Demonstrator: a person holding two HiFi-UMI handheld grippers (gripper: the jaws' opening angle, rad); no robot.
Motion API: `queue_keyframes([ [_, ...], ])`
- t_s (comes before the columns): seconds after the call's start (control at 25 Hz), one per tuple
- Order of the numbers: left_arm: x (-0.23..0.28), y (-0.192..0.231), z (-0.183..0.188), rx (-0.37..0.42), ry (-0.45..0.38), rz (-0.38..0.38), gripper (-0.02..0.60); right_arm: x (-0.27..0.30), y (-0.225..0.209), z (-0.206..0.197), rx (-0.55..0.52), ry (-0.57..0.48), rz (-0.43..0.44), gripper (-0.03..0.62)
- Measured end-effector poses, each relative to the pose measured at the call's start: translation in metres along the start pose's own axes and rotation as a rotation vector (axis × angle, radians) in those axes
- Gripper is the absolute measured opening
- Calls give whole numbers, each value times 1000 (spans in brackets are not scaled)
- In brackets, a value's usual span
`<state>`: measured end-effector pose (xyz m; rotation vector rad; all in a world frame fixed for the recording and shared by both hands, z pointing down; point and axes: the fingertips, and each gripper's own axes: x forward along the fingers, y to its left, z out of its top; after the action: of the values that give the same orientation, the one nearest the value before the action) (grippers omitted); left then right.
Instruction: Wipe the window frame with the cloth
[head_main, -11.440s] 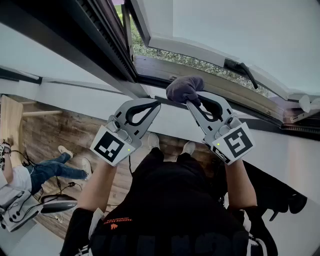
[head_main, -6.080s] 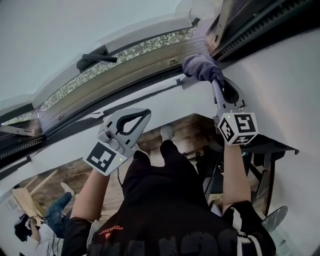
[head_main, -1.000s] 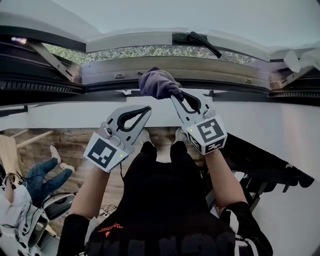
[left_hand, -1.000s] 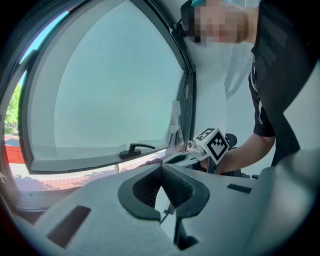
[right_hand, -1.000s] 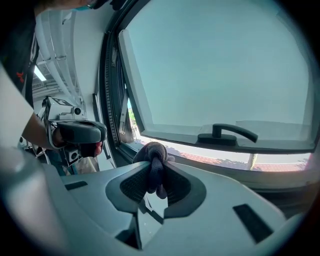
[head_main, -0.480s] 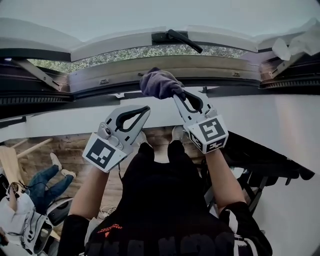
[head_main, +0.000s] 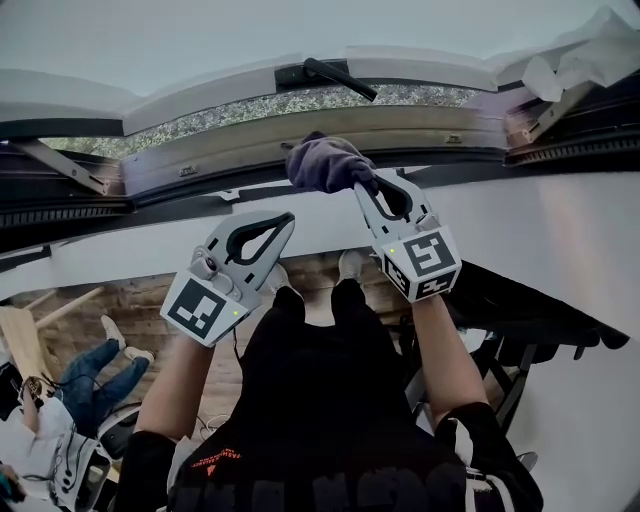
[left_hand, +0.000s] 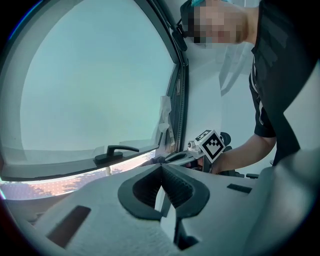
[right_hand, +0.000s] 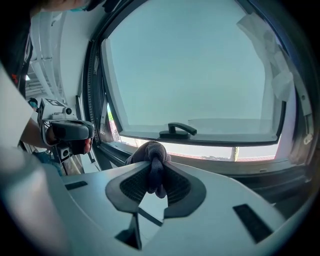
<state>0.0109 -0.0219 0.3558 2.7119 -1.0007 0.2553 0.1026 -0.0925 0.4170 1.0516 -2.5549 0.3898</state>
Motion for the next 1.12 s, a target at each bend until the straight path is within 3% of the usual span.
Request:
queue_keyframes([
  [1.12, 115, -59, 17, 36, 24, -154, 18, -98, -146, -31, 96, -25, -244, 66],
])
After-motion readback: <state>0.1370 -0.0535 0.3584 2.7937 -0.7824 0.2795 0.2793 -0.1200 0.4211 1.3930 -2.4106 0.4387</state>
